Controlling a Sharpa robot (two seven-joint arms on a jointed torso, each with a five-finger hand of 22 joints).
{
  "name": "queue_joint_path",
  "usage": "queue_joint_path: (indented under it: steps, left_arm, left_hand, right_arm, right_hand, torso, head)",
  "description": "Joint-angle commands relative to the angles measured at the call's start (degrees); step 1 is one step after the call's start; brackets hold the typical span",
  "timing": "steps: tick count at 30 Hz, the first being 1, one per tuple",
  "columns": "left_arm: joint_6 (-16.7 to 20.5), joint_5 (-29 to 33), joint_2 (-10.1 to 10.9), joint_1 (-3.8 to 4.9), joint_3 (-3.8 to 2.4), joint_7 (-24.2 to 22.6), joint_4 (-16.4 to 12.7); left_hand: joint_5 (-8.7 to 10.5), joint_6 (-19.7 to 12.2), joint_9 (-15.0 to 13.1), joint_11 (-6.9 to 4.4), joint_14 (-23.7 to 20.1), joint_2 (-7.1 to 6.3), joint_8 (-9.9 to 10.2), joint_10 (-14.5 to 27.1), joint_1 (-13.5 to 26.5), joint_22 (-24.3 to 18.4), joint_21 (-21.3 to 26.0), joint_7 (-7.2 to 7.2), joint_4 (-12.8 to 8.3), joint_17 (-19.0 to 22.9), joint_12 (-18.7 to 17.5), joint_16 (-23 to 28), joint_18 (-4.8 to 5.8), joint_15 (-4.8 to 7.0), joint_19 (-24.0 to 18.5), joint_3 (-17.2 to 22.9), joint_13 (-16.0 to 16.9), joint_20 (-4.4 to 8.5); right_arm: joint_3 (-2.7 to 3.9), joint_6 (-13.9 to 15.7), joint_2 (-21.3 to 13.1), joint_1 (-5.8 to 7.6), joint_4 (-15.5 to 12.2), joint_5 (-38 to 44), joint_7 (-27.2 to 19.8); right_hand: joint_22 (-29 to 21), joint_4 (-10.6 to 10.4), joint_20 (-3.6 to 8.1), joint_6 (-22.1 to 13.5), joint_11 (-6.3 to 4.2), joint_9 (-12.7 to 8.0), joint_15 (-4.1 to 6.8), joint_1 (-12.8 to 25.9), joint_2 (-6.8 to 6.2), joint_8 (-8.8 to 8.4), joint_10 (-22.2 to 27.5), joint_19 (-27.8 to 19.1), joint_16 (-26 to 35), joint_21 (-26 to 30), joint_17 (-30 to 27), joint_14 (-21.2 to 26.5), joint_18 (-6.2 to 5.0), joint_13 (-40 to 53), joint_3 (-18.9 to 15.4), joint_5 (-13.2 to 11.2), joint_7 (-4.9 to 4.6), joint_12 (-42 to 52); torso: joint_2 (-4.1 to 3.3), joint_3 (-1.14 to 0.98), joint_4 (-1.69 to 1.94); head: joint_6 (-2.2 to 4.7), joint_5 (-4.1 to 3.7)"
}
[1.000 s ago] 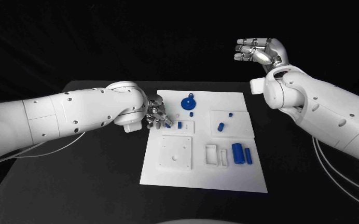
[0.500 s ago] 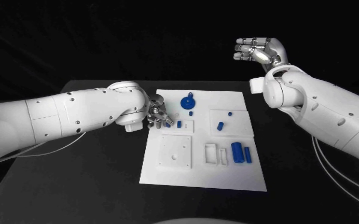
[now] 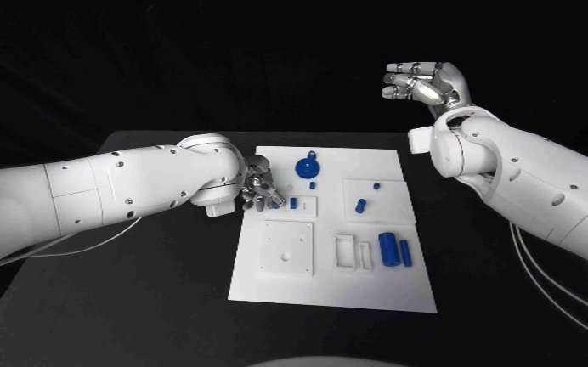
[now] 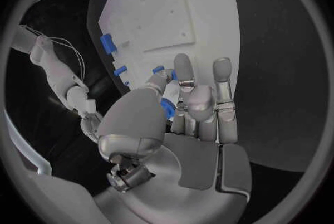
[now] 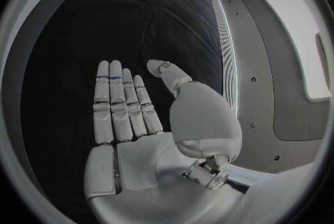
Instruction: Assemble the parts on the task board
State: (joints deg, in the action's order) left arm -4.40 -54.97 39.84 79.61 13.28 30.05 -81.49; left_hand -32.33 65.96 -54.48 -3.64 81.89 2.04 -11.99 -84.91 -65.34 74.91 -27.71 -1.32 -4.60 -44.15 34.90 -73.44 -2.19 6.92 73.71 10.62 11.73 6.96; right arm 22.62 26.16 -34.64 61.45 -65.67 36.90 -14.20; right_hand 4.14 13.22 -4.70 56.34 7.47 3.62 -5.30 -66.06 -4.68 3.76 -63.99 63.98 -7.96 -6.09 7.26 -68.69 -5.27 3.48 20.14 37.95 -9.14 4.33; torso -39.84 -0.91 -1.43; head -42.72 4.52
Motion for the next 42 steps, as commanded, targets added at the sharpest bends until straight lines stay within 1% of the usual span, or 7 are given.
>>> queue_joint_path:
  steps: [1,9,17,19,24,35,42]
  left_arm:
    - [-1.9,0.1,-0.4,-0.81,0.57,0.4,-0.2]
    - [-0.9,0.1,-0.1,-0.81,0.57,0.5,0.3]
    - [0.7,0.2,0.2,-0.81,0.52,0.6,0.9]
    - [1.0,0.4,0.2,-0.81,0.51,0.6,0.9]
    - [1.4,0.7,0.3,-0.81,0.47,0.6,1.0]
    - [1.7,1.3,1.2,-0.80,0.03,0.6,0.6]
    - [1.2,1.5,2.0,-0.78,-1.04,0.6,0.0]
  left_hand:
    - [-0.05,2.4,-0.1,-0.73,0.2,-0.27,-0.1,-2.0,0.3,1.0,-0.1,2.63,-3.4,0.1,0.4,0.2,-0.85,0.35,0.2,4.0,0.1,0.11]
    - [2.90,2.4,0.5,-0.88,0.0,-3.26,0.6,-2.0,1.7,0.9,0.4,3.20,1.6,1.3,0.0,0.9,-0.39,0.56,0.3,0.2,-0.1,0.38]
    - [15.05,2.6,5.2,-0.78,-0.6,-8.60,3.1,-1.9,1.0,0.8,1.4,2.47,12.1,3.3,-1.5,2.1,0.97,0.82,0.6,-3.7,0.0,1.56]
    - [16.39,2.6,6.2,-0.65,-0.7,-9.90,2.8,-1.8,-0.2,0.9,1.7,2.36,15.4,3.5,-1.7,2.2,1.04,0.81,0.7,-4.0,0.2,1.60]
    - [19.41,2.4,6.8,-0.56,-0.7,-11.00,2.7,-1.9,0.3,0.9,1.9,2.04,17.6,3.6,-1.8,2.2,1.06,0.76,0.8,-4.3,0.3,1.57]
    - [19.63,2.2,7.3,-0.56,-0.7,-11.17,2.2,-1.9,0.0,1.0,2.1,2.04,18.7,3.5,-1.7,2.1,1.10,0.81,0.9,-4.1,0.5,1.63]
    - [19.75,2.1,7.4,-0.53,-0.8,-11.56,2.1,-1.8,0.1,1.0,2.2,1.99,18.6,3.7,-1.8,2.2,1.14,0.79,0.9,-4.4,0.4,1.62]
  right_arm:
    - [0.02,-0.9,0.0,-0.09,0.0,0.5,-0.3]
    - [0.02,-0.9,0.0,-0.17,0.1,0.4,-0.2]
    - [0.02,-0.7,-0.1,-0.27,0.1,0.4,-0.2]
    - [0.02,-0.7,-0.1,-0.28,0.1,0.4,-0.2]
    - [0.02,-0.7,-0.1,-0.32,0.1,0.4,-0.1]
    - [0.02,-0.8,-0.2,-0.41,0.1,0.4,-0.1]
    - [0.02,-0.9,-0.2,-0.49,0.1,0.4,0.0]
  right_hand:
    - [-0.1,-0.5,-0.02,-0.6,-0.04,-0.1,-0.09,0.4,-0.09,-0.27,0.4,-0.5,0.0,0.3,-0.1,0.4,0.32,-0.1,-0.1,0.3,-0.08,-0.1]
    - [-0.1,-0.5,-0.04,-0.8,-0.03,-0.1,-0.10,0.4,-0.12,-0.29,0.4,-0.6,0.0,0.4,-0.1,0.5,0.32,-0.1,-0.1,0.3,-0.11,-0.1]
    - [-0.1,-0.3,-0.08,-1.2,0.02,-0.1,-0.14,0.2,-0.27,-0.30,0.6,-0.7,0.0,0.4,-0.1,0.6,0.33,-0.1,-0.2,0.3,-0.15,-0.1]
    - [-0.1,-0.3,-0.11,-1.5,0.05,-0.1,-0.18,0.2,-0.30,-0.30,0.6,-0.7,0.0,0.5,-0.1,0.6,0.33,-0.1,-0.3,0.3,-0.19,-0.1]
    - [-0.1,-0.3,-0.11,-1.5,0.05,-0.1,-0.18,0.2,-0.30,-0.30,0.6,-0.7,0.0,0.5,-0.1,0.6,0.33,-0.1,-0.3,0.3,-0.19,-0.1]
    - [-0.1,-0.3,-0.11,-1.5,0.05,-0.1,-0.18,0.2,-0.30,-0.30,0.6,-0.7,0.0,0.5,-0.1,0.6,0.33,-0.1,-0.3,0.3,-0.19,-0.1]
    - [-0.1,-0.1,-0.16,-1.7,0.07,-0.1,-0.20,0.2,-0.17,-0.31,0.7,-0.7,0.0,0.5,-0.2,0.7,0.31,-0.1,-0.5,0.3,-0.20,0.0]
  torso:
    - [-0.01,0.03,-0.01]
    - [-0.03,0.06,0.01]
    - [-0.02,0.08,0.02]
    - [-0.02,0.08,0.02]
    - [0.00,0.06,0.00]
    - [0.00,0.03,0.01]
    - [-0.01,0.05,0.00]
  head:
    - [0.06,-0.03]
    - [0.17,-0.17]
    - [0.32,-0.32]
    - [0.32,-0.32]
    - [0.38,-0.34]
    - [0.46,-0.43]
    - [0.65,-0.50]
